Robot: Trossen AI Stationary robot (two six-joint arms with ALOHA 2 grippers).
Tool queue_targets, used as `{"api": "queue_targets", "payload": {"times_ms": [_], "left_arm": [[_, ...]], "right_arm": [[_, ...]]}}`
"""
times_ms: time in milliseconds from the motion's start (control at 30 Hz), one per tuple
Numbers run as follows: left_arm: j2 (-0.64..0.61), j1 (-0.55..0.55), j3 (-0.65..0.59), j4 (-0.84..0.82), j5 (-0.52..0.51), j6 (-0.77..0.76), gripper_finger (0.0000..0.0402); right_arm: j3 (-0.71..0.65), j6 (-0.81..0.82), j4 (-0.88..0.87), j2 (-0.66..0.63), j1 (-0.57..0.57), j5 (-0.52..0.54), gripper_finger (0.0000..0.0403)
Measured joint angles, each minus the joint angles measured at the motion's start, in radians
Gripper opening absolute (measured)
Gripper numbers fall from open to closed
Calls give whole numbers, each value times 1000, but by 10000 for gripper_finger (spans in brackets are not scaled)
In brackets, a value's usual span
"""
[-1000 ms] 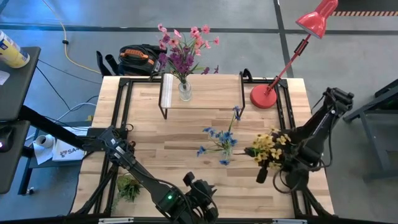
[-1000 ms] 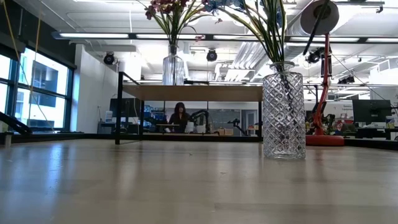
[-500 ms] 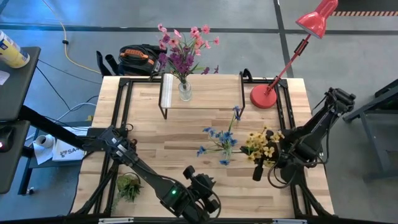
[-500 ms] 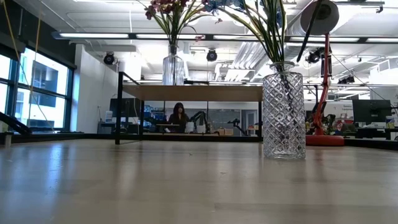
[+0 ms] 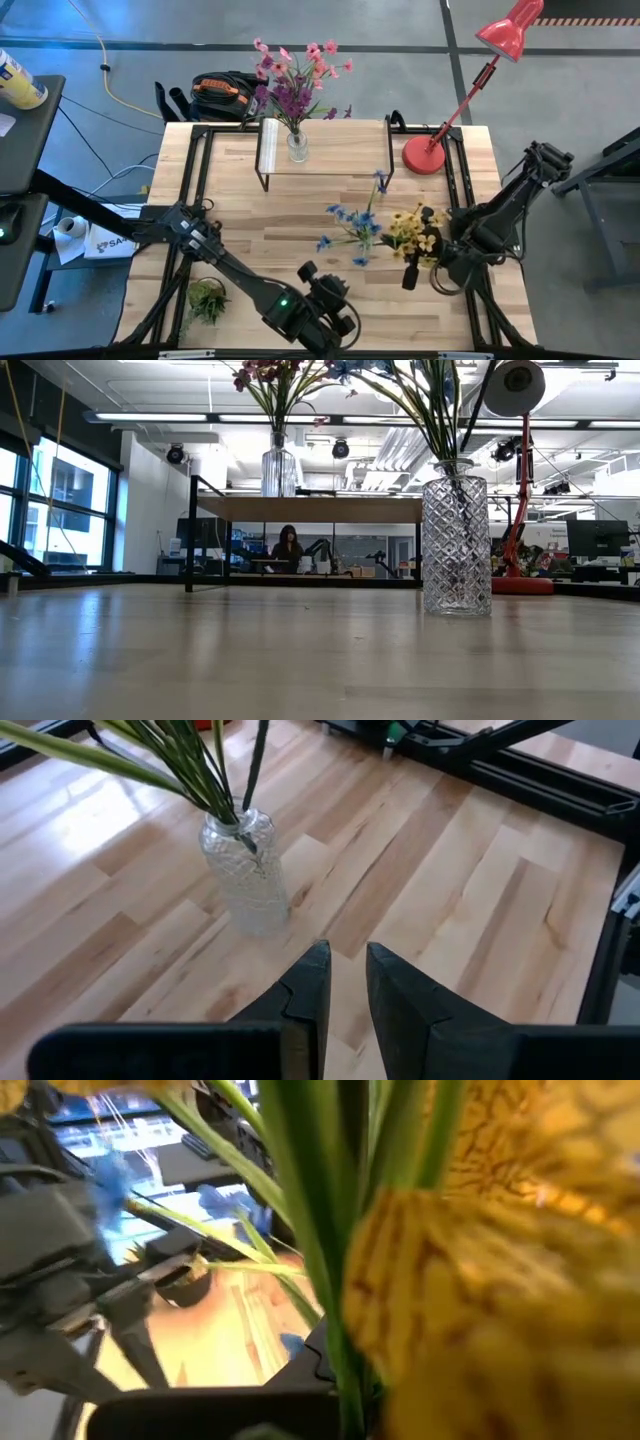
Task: Pick and place flowers into a vace then onto a shelf
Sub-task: Put the yellow flowers into the transparent vase
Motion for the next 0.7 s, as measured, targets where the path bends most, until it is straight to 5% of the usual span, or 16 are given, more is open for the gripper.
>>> {"api": "queue_targets", "payload": {"times_ms": [700], "left_arm": [[0,10,1,0,11,25,101]], "right_arm": [[0,89,-113,138,-109,-98,9]]}}
